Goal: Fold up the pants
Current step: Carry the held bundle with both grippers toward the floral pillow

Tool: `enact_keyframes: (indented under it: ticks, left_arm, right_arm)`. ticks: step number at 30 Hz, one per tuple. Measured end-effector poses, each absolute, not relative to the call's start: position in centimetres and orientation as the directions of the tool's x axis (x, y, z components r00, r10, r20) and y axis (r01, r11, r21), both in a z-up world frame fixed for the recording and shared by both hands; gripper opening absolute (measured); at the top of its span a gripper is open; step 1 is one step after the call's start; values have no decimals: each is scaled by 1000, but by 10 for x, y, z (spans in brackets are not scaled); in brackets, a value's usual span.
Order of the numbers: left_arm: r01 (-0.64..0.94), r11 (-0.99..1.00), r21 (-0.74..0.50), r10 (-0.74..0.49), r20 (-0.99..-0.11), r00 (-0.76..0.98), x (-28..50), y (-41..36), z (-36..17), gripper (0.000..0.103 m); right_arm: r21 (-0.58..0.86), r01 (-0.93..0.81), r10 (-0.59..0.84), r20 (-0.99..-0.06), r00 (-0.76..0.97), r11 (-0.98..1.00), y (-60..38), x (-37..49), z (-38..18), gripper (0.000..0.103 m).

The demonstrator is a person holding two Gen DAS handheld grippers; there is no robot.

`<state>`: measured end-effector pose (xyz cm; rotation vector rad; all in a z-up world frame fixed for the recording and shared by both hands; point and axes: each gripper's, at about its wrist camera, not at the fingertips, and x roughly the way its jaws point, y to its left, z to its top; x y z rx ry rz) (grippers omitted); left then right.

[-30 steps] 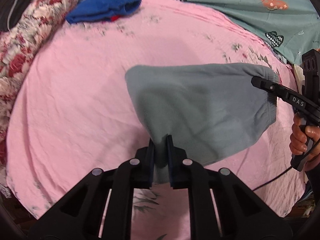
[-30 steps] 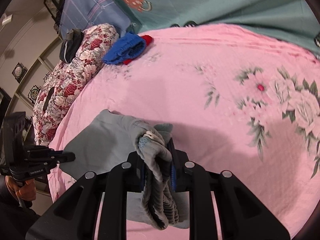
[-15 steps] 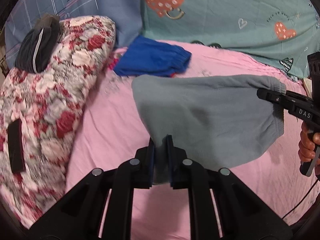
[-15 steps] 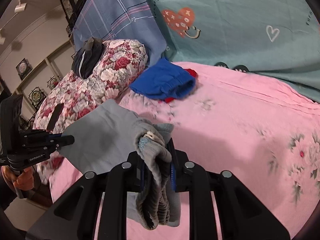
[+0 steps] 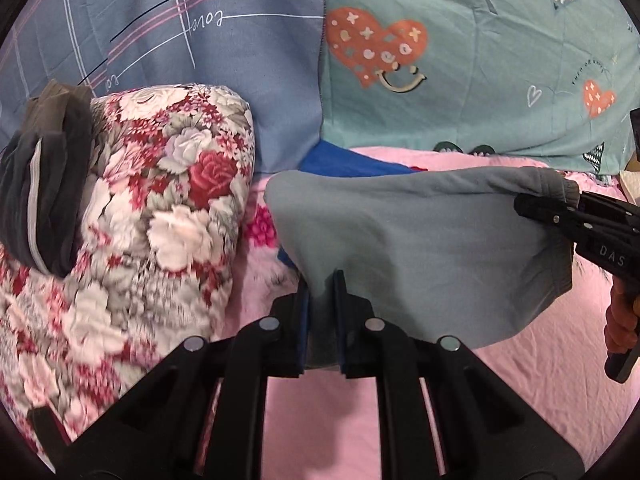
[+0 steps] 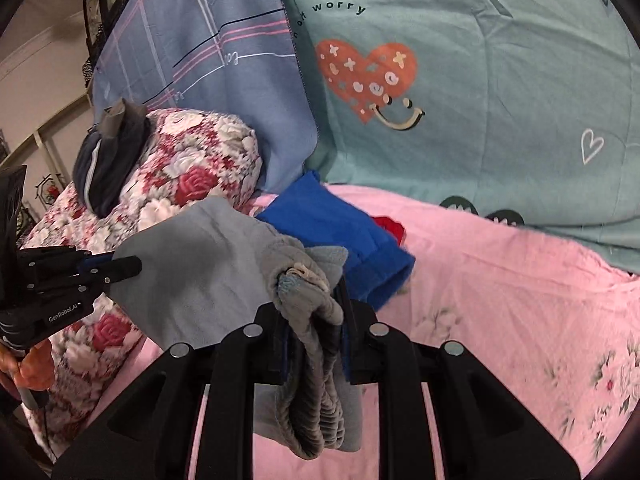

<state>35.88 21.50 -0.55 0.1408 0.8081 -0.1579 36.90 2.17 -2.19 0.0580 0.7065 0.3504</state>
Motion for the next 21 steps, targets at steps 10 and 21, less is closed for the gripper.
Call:
enact_keyframes:
  ticks: [10,21]
  left_arm:
    - [215,973,80,-94,-715,693,427,213,-22,11]
    - [193,977,91,-49,-786,616,478,221,-75,11]
  right_arm:
    - [131,-240,269,-617,740,962,18,432,-31,19]
    - [120,-155,194,-706,681,981,4,480,-81,19]
